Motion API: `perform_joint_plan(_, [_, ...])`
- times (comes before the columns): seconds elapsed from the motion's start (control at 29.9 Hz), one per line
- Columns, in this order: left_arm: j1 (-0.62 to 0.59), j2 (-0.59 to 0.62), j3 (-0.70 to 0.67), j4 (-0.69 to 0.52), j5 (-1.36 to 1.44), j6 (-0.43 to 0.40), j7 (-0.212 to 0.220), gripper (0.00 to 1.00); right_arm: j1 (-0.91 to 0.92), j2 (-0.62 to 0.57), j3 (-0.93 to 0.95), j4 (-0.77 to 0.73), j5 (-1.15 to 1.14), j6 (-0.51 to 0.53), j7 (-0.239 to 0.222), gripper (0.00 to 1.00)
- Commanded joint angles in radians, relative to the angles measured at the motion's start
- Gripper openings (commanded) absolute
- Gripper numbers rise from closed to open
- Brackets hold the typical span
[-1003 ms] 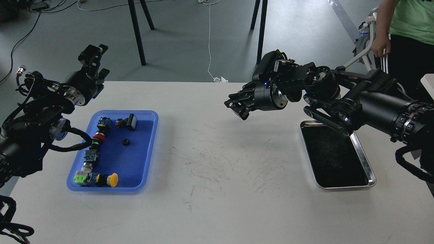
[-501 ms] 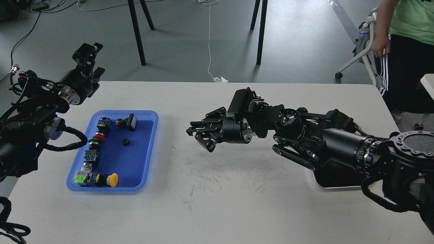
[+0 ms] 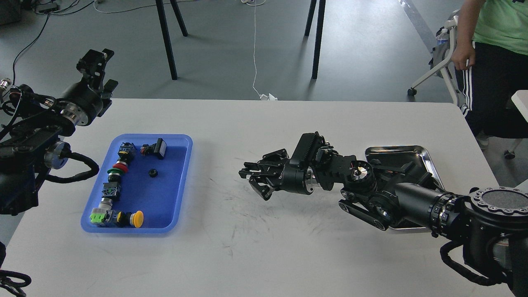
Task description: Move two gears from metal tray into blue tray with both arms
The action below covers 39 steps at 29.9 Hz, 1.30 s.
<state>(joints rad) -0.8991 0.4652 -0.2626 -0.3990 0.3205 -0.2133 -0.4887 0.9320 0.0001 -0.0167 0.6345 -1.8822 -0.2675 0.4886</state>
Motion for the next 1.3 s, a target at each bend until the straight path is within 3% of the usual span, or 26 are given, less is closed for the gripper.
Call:
perform_joint_plan(0.0, [0.0, 0.007, -0.001, 0.0, 0.0, 0.0, 0.0, 0.94, -0.004, 0.0, -0.009, -0.001, 0.0, 0.001, 0.0, 0.03])
perform_joint_plan(0.7, [0.002, 0.027, -0.021, -0.004, -0.003, -0.001, 0.0, 0.95, -0.01, 0.0, -0.031, 0.008, -0.002, 0.002, 0.0, 0.04])
perform_joint_plan(0.77, [0.0, 0.027, -0.021, -0.003, -0.003, -0.001, 0.0, 0.95, -0.01, 0.0, -0.031, 0.004, -0.002, 0.007, 0.0, 0.08])
perform_joint_plan(0.87, [0.0, 0.027, -0.021, -0.003, -0.003, -0.008, 0.0, 0.95, -0.012, 0.0, -0.029, -0.001, 0.0, 0.008, 0.0, 0.33])
perform_joint_plan(0.9, [0.0, 0.027, -0.021, -0.003, -0.003, -0.009, 0.0, 0.95, -0.015, 0.0, -0.031, -0.002, 0.0, 0.008, 0.0, 0.36])
perform_joint_plan(1.04, [0.0, 0.027, -0.021, -0.003, -0.003, -0.011, 0.0, 0.95, -0.022, 0.0, -0.029, -0.007, 0.0, 0.01, 0.0, 0.45])
perform_joint_plan(1.27, [0.002, 0.036, -0.021, -0.003, -0.003, -0.011, 0.0, 0.95, -0.03, 0.0, -0.028, -0.007, 0.002, 0.01, 0.0, 0.51])
